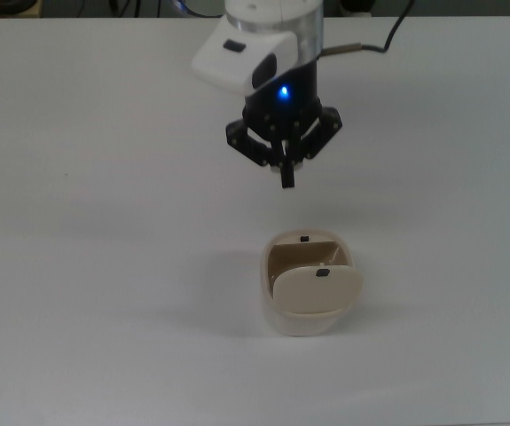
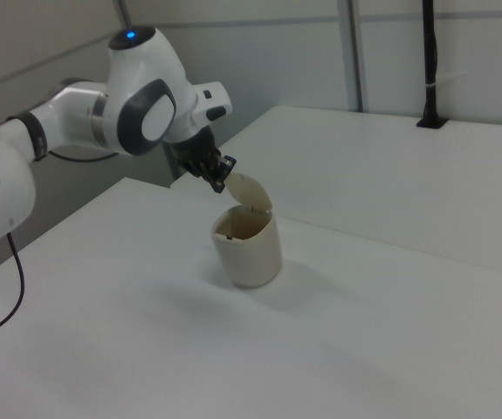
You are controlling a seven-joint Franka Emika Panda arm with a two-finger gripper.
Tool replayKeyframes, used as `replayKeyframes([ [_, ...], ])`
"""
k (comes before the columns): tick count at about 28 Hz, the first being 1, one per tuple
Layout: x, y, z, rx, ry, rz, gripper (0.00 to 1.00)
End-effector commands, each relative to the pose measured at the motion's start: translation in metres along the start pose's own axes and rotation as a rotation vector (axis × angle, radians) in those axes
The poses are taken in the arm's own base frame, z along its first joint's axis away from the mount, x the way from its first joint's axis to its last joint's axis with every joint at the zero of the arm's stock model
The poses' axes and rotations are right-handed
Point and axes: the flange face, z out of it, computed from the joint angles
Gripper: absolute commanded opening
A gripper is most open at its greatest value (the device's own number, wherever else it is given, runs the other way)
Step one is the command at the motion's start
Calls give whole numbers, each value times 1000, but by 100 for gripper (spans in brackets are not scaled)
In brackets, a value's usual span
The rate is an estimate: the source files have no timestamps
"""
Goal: Open the trash can
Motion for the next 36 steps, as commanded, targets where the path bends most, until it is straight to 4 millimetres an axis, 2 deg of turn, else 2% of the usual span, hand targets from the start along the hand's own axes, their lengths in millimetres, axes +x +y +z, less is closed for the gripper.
replayKeyframes([
  [1, -18, 13, -26, 3, -69, 37, 0],
  [3, -26, 17, -39, -2, -107, 43, 0],
  [9, -49, 31, -58, -19, -231, 36, 0],
  [13, -54, 46, -60, -25, -259, 37, 0],
  [19, -61, 57, -75, -39, -246, 57, 0],
  [20, -65, 61, -84, -42, -237, 63, 0],
  [28, -80, 67, -90, -98, -303, 47, 0],
  [29, -80, 67, -92, -107, -304, 46, 6],
  [31, -81, 69, -91, -120, -312, 44, 25],
  [32, -81, 71, -92, -124, -311, 47, 44],
  [34, -80, 72, -94, -125, -308, 48, 71],
  [36, -80, 74, -94, -129, -308, 51, 76],
])
